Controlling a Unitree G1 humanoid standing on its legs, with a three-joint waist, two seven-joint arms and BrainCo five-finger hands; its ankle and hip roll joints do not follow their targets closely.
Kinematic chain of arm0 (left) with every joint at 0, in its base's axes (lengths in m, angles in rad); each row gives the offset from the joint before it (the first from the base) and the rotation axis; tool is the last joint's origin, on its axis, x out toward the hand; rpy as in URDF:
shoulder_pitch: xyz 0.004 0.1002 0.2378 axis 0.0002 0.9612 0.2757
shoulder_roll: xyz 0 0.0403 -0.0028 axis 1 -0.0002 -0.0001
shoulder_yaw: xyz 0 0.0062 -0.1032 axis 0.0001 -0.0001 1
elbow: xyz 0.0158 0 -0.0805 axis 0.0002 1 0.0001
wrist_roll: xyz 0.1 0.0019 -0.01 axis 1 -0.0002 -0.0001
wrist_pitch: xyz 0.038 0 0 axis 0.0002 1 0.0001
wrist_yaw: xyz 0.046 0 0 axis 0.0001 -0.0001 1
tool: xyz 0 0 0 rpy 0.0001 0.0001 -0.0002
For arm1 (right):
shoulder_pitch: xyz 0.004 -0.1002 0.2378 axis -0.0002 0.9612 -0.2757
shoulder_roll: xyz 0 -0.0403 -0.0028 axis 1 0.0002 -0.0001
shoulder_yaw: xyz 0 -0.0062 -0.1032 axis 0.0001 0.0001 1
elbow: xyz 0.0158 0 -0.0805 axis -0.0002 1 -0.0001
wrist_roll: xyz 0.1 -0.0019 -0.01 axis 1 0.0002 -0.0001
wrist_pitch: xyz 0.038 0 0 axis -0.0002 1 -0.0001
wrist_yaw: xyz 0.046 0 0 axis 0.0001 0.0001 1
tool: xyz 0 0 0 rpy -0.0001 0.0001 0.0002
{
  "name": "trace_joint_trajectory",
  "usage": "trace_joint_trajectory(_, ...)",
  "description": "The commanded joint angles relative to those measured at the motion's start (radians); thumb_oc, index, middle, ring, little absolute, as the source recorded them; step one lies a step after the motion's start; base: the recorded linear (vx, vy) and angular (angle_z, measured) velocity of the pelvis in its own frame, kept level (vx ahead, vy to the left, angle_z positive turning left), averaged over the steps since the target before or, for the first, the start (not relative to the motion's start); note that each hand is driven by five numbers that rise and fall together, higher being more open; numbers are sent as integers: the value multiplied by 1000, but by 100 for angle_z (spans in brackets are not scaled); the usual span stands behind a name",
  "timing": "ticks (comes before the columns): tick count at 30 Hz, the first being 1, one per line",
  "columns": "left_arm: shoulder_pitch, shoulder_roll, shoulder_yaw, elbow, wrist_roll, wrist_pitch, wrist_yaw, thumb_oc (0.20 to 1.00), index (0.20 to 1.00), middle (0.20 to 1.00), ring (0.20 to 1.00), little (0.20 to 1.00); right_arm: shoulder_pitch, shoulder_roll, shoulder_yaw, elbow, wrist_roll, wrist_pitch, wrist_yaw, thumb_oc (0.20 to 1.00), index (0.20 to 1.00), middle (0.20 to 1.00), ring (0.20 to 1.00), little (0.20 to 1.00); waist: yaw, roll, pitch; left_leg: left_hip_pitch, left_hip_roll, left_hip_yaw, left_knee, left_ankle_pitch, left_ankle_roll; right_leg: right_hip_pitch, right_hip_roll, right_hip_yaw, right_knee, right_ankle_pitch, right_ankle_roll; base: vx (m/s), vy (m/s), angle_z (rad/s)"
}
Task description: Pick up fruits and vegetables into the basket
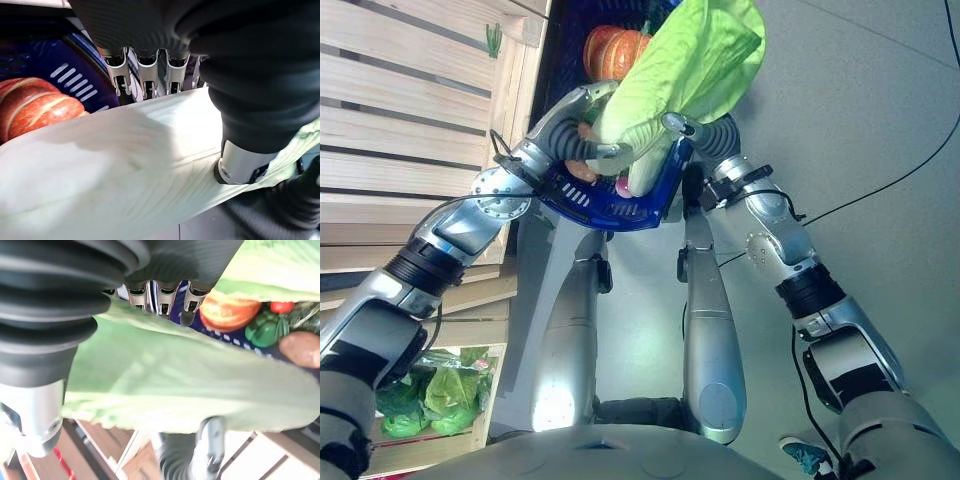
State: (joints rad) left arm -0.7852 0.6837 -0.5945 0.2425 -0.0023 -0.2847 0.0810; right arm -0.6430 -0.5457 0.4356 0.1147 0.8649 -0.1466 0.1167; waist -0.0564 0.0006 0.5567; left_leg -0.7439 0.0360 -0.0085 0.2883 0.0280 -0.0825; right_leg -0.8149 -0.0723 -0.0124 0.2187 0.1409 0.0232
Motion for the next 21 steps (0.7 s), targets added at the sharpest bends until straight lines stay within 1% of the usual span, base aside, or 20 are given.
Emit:
trace_joint_trajectory(1,-8,24,-24,-92,-12,-3,-17,200,200,200,200,200,-13,-7,26,-148,39,-42,53,1000,1000,1000,1000,1000,6,-1,-37,9,-45,31,-106,61,26,56,54,-54,57,-96,68,0,0,0)
trace_joint_trajectory(5,-17,29,-44,-83,1,22,-48,200,200,200,200,200,-18,-4,31,-167,51,-60,46,1000,1000,1000,1000,1000,6,-3,-37,6,-44,32,-107,61,26,53,54,-54,54,-92,70,0,0,0)
trace_joint_trajectory(6,-18,32,-50,-81,-3,26,-53,200,200,200,200,200,-20,-6,32,-169,55,-71,45,840,840,840,840,840,6,-3,-37,7,-44,32,-109,62,26,53,53,-54,53,-91,70,0,0,0)
trace_joint_trajectory(7,-18,33,-52,-81,-3,31,-61,200,200,200,200,200,-21,-8,34,-172,61,-84,35,338,338,338,338,338,6,-3,-37,7,-44,31,-109,62,25,55,53,-53,51,-91,71,0,0,0)
trace_joint_trajectory(8,-18,34,-57,-81,2,39,-65,200,200,200,200,200,-21,-9,34,-173,67,-90,31,200,200,200,200,200,6,-3,-37,7,-44,31,-108,61,25,55,52,-53,51,-90,72,0,0,0)
trace_joint_trajectory(14,-29,41,-72,-79,14,69,-68,200,200,200,200,200,-28,-10,37,-171,78,-98,43,200,200,200,200,200,6,-3,-37,8,-43,33,-113,61,26,56,51,-55,46,-89,73,0,0,0)
trace_joint_trajectory(21,-36,40,-79,-71,38,88,-67,200,200,200,200,200,-28,-6,37,-170,78,-102,48,200,200,200,200,200,7,-5,-37,12,-45,31,-119,63,26,61,49,-58,39,-85,76,0,0,0)
